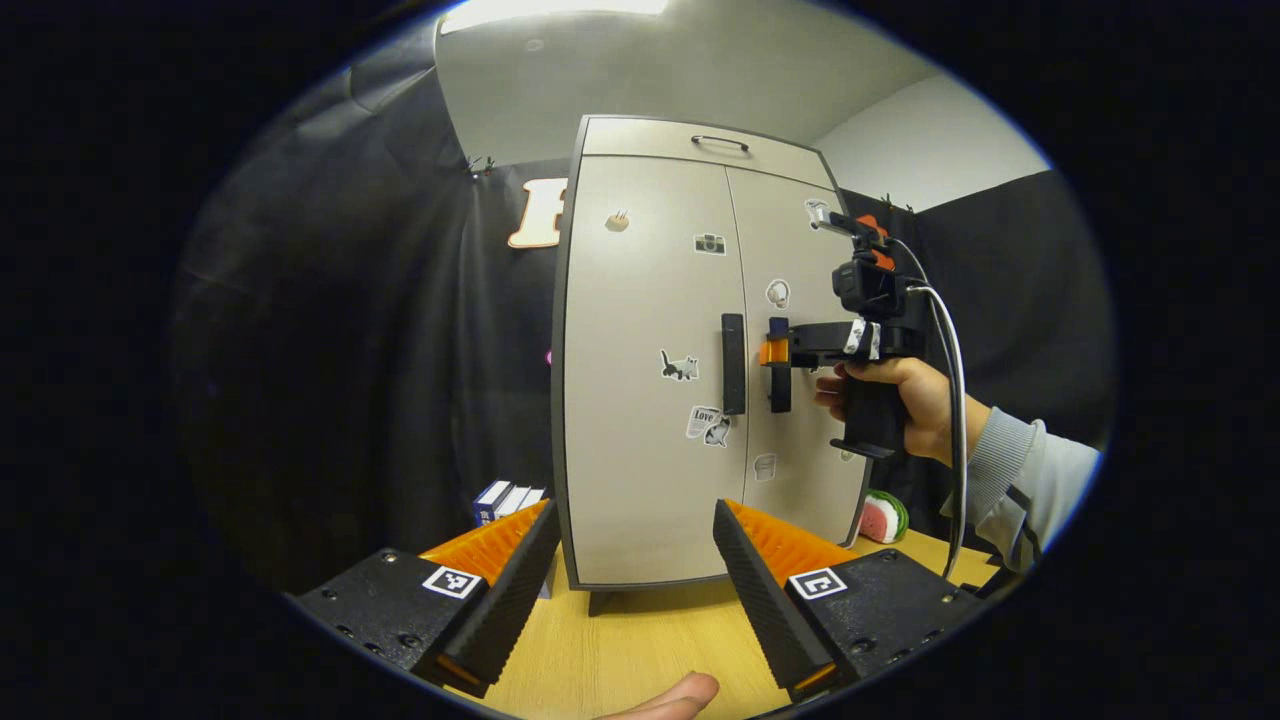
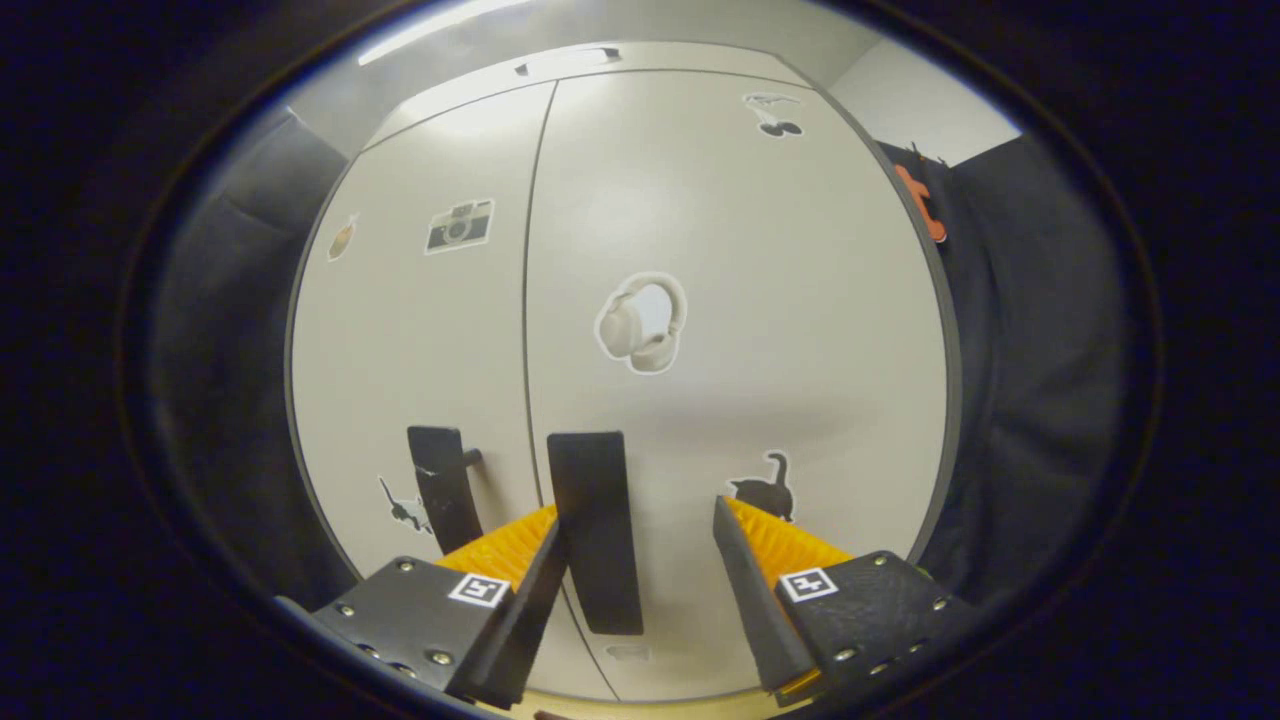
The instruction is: Open the right door of the double-door shoe cabinet with the right hand, and open the left door with the left hand.
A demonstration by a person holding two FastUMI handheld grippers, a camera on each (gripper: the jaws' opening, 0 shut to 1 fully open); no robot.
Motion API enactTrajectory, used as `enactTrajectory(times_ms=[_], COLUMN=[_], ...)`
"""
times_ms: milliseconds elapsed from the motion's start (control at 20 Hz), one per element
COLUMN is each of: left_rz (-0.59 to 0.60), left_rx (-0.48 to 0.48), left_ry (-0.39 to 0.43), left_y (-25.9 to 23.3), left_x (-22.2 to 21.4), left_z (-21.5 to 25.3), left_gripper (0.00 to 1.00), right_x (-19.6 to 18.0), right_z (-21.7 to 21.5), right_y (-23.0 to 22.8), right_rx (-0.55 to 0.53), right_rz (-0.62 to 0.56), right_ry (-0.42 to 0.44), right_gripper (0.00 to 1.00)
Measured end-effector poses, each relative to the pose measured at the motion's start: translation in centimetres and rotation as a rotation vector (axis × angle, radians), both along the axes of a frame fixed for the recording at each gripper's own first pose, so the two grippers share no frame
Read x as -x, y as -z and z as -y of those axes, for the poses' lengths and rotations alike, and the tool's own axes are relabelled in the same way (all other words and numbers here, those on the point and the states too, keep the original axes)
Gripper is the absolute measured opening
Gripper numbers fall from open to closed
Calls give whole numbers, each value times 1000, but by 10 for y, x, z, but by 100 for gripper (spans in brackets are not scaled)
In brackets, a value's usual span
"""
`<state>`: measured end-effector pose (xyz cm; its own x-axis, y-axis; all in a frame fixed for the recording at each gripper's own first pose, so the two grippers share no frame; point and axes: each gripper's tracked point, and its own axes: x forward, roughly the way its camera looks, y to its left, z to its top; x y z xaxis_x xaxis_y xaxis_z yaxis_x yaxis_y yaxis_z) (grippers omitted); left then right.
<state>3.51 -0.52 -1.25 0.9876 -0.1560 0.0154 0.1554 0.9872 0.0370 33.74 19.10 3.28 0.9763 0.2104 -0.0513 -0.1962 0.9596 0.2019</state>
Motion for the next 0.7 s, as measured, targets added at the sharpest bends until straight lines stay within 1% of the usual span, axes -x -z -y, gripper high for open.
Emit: enactTrajectory(times_ms=[50,100,150,200,250,300,350,400,450,500,600,700], left_rz=[4,6,10,12,13,12,9,6,-4,-14,-41,-72], left_rx=[-2,-3,-2,0,-2,-3,4,9,13,16,28,70], left_ry=[1,1,2,1,-6,-9,-17,-20,-23,-29,-34,-23], left_y=[-1,-1,-2,-3,-4,-3,-3,-4,-3,0,5,10], left_x=[0,1,1,1,1,1,2,2,2,2,3,5], left_z=[0,0,0,-1,-2,-3,-4,-5,-6,-8,-8,-5], left_gripper=[96,96,96,96,96,92,96,96,96,96,96,96], right_x=[2,4,7,4,5,7,8,8,8,7,7,9], right_z=[1,1,-2,-7,-10,-12,-15,-15,-15,-15,-15,-15], right_y=[0,1,-2,0,-1,-1,-1,-1,0,1,2,3], right_rx=[16,45,57,60,51,42,52,66,57,46,76,85], right_rz=[-3,-1,11,18,22,23,16,15,0,-9,-15,-23], right_ry=[12,25,22,25,29,34,43,52,50,45,32,29], right_gripper=[75,78,73,72,57,54,42,34,29,29,29,29])
